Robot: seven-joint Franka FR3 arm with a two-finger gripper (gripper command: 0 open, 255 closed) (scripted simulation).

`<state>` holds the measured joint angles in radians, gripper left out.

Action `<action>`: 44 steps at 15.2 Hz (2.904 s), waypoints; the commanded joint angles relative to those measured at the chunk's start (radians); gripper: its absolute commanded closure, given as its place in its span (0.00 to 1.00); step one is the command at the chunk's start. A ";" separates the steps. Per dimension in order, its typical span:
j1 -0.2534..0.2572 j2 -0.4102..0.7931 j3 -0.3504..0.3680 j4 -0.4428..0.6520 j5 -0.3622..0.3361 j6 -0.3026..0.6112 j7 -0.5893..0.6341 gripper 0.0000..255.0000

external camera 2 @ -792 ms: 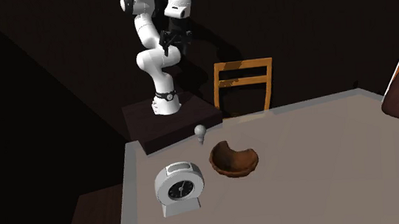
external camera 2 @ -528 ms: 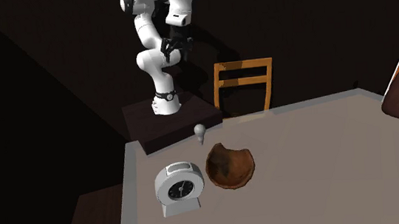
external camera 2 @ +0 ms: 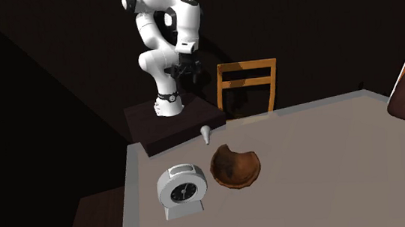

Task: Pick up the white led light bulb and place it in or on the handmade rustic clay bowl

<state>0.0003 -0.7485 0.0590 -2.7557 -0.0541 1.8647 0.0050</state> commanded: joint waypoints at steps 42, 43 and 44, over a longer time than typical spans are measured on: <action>-0.011 0.845 -0.001 -0.086 -0.137 1.064 0.117 0.00; 0.002 0.848 0.012 -0.098 -0.129 1.065 0.133 0.00; 0.015 0.851 0.026 -0.109 -0.119 1.065 0.148 0.00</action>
<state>0.0030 0.0971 0.0753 -2.8573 -0.1773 2.9270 0.1366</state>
